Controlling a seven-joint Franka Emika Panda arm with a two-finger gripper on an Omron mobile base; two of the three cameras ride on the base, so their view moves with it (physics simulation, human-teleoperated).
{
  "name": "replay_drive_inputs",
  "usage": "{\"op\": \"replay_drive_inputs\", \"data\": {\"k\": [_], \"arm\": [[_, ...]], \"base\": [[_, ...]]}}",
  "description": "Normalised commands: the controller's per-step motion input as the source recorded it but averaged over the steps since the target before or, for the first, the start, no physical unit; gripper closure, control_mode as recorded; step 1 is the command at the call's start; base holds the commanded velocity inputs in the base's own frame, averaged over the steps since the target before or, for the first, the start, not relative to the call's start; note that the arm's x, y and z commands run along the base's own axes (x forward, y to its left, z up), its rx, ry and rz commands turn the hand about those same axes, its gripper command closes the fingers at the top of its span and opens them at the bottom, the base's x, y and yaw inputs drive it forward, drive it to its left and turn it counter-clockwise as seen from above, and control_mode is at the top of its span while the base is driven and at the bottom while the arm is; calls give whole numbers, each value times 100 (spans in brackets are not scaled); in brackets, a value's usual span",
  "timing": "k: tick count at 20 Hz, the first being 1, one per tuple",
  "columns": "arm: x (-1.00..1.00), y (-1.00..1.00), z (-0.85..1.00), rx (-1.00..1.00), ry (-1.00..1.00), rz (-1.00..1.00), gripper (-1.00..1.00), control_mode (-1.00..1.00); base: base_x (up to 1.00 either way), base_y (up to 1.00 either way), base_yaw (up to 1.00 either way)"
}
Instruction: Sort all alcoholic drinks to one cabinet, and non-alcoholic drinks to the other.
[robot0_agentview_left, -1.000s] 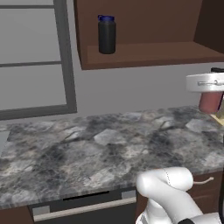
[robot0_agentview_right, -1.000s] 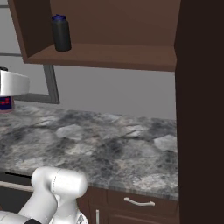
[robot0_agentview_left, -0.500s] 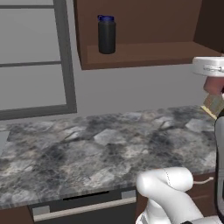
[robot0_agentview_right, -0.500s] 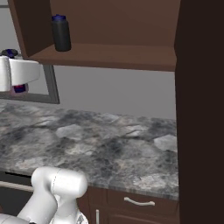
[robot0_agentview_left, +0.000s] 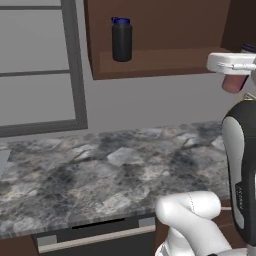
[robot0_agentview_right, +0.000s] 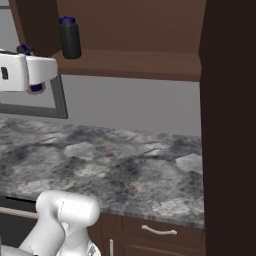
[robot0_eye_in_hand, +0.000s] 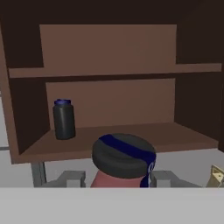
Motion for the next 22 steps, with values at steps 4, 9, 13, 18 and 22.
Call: {"op": "replay_drive_inputs", "data": {"k": [4,9,13,18,22], "arm": [[55,-13,0,0,-4,0,100,-100],[48,-3,3,0,-1,0,100,-100],[43,-1,14,0,0,0,100,-100],[40,-1,13,0,1,0,100,-100],[44,-4,2,0,4,0,100,-100]], "base": [[0,0,0],[0,0,0],[0,0,0],[0,0,0],[0,0,0]]}}
